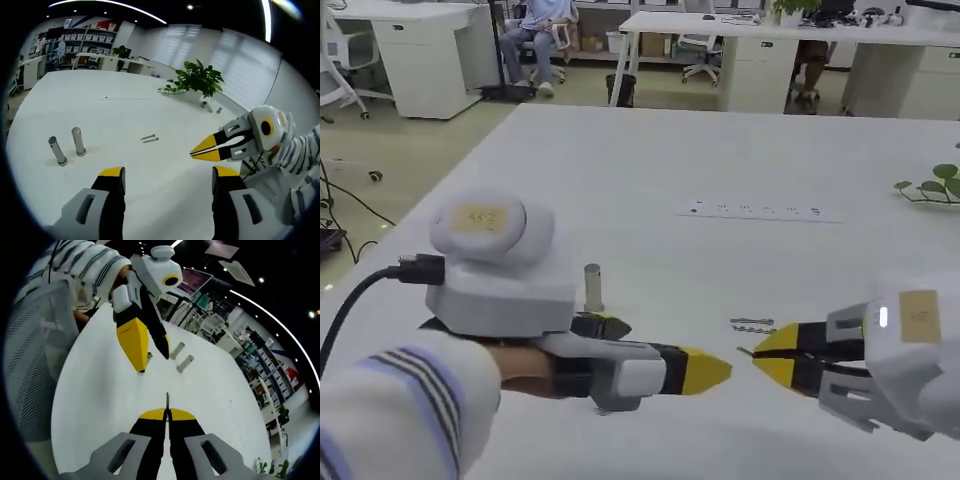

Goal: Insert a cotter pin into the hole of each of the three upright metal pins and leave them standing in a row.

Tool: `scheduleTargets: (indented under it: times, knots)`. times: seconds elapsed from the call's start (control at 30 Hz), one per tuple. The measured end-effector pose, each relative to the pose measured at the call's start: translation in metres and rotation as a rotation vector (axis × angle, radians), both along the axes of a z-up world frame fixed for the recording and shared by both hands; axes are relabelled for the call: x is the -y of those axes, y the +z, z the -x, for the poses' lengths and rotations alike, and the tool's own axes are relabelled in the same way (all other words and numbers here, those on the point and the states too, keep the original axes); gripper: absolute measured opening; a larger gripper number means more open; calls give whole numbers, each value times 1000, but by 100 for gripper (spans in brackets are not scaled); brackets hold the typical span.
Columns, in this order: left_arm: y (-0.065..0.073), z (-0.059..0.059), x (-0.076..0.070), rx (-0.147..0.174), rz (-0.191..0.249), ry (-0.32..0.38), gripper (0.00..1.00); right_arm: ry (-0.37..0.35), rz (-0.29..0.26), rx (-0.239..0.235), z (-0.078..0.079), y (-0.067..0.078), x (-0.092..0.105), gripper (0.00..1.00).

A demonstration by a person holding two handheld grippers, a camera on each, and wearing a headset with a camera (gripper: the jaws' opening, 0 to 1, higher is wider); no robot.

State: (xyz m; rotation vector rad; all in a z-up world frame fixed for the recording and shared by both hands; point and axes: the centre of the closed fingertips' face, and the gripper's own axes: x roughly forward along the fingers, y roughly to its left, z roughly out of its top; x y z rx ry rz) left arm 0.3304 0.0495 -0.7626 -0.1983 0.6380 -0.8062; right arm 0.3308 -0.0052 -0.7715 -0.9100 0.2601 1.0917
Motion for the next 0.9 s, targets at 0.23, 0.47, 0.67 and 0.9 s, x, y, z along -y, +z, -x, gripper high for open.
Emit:
scheduleTargets:
  times: [0.23, 0.47, 0.67, 0.9]
  knots:
    - [5, 1, 12, 43, 29, -35, 40, 15, 3, -5, 4, 0, -6, 2]
    - [3, 5, 20, 4, 57, -49, 34, 28, 7, 2, 7, 1, -11, 2]
    - [2, 8, 25, -49, 89, -48, 19, 43, 9, 8, 9, 2, -15, 2]
    - [4, 7, 23, -89, 119, -25, 11, 57, 8, 22, 10, 5, -20, 2]
